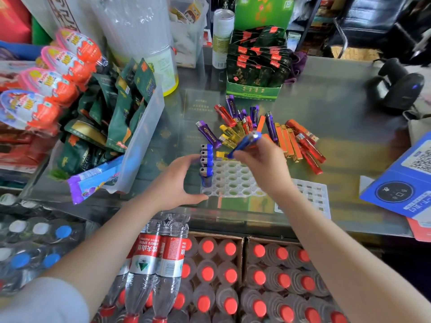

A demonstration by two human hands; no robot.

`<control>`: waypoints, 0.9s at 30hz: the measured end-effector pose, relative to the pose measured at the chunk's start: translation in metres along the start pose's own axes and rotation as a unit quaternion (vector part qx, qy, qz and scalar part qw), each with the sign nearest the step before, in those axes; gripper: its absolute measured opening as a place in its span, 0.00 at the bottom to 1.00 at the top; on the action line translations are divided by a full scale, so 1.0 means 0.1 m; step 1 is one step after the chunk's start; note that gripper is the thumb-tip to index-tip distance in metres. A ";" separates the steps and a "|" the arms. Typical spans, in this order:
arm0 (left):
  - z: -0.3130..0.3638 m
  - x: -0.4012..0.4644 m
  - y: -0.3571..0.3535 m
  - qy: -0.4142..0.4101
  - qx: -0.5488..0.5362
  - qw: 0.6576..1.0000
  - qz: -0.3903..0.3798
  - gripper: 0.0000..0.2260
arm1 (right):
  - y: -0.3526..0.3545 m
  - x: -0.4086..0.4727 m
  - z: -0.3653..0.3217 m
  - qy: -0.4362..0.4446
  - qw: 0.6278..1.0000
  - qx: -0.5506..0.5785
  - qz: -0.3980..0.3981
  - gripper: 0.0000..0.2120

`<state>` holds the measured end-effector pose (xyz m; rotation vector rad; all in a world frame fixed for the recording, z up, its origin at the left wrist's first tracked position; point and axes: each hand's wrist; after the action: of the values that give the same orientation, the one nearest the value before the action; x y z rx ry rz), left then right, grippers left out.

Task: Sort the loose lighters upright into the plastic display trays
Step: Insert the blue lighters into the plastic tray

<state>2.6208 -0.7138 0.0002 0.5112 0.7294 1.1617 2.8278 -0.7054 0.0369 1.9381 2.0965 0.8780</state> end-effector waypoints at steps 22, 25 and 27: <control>-0.05 -0.05 -0.01 -0.036 -0.001 0.999 0.037 0.36 | -0.48 -0.36 -0.22 0.109 0.943 -0.242 -0.199 0.15; -0.05 -0.05 0.01 -0.035 0.002 0.999 0.035 0.37 | -0.51 -0.39 -0.22 0.111 0.938 -0.276 -0.176 0.15; -0.05 -0.05 0.01 -0.034 -0.001 0.999 0.035 0.36 | -0.53 -0.44 -0.20 0.121 0.943 -0.273 -0.146 0.14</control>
<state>2.6157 -0.7187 -0.0013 0.5753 0.6553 1.2046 2.7788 -0.7532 0.0145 1.2573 1.9045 1.4879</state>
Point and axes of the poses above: each hand's wrist, its own x-axis towards the middle knuckle, its own y-axis out of the back of the hand, z = x × y, and after that the axes turned 14 degrees about y, right-handed
